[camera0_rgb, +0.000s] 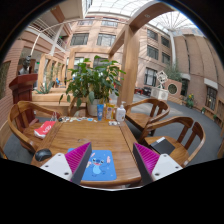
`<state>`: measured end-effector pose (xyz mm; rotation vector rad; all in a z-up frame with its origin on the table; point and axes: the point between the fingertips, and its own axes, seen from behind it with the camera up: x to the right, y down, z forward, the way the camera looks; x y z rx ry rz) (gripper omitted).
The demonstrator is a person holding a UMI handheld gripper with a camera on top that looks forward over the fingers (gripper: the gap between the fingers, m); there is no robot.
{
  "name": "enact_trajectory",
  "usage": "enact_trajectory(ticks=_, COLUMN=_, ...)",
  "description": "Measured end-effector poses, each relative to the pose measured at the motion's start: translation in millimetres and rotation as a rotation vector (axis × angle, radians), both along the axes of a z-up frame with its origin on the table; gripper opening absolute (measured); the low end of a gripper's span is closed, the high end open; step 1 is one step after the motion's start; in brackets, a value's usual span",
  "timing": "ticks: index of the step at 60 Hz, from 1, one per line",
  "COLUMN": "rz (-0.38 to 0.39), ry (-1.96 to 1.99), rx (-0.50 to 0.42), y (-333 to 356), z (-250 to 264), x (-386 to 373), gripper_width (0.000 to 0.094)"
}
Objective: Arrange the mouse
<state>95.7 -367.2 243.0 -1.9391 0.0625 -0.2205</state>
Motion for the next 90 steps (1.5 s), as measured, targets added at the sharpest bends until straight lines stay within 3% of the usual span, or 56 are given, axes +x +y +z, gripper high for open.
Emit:
enact_trajectory(ticks=8, rz=0.001, ry=0.004, rx=-0.050, y=-10.2, z=-27.9, x=-6.5, gripper_width=0.0849)
enact_trajectory(ticks=18, rz=0.043, ry=0.044, rx=-0.131, y=-23.2, z=-102.7, x=-50.9, gripper_width=0.0852)
enact_trajectory(ticks=29, rz=0.188, ry=0.115, rx=-0.201, y=-32.2, z=-163.8, x=-160.8, gripper_width=0.0853)
enact_trajectory(ticks=37, rz=0.302, ry=0.166, rx=-0.203, y=-19.1, z=-187.8, x=-251.1, gripper_width=0.0864)
enact_trajectory(ticks=47, rz=0.371, ry=0.181, rx=-0.195, y=15.0, z=-208.2, x=-334.2, gripper_width=0.0857)
enact_trajectory(ticks=64, rz=0.290, ry=0.226, rx=-0.271, y=72.8, z=-248.1, x=-375.0, gripper_width=0.0855)
enact_trajectory(ticks=83, rz=0.177, ry=0.264, rx=-0.258, y=139.7, z=-251.8, x=-380.9, gripper_width=0.0854)
enact_trajectory(ticks=90, rz=0.141, ry=0.218, rx=-0.258, y=158.6, z=-254.7, x=-378.5, gripper_width=0.0805)
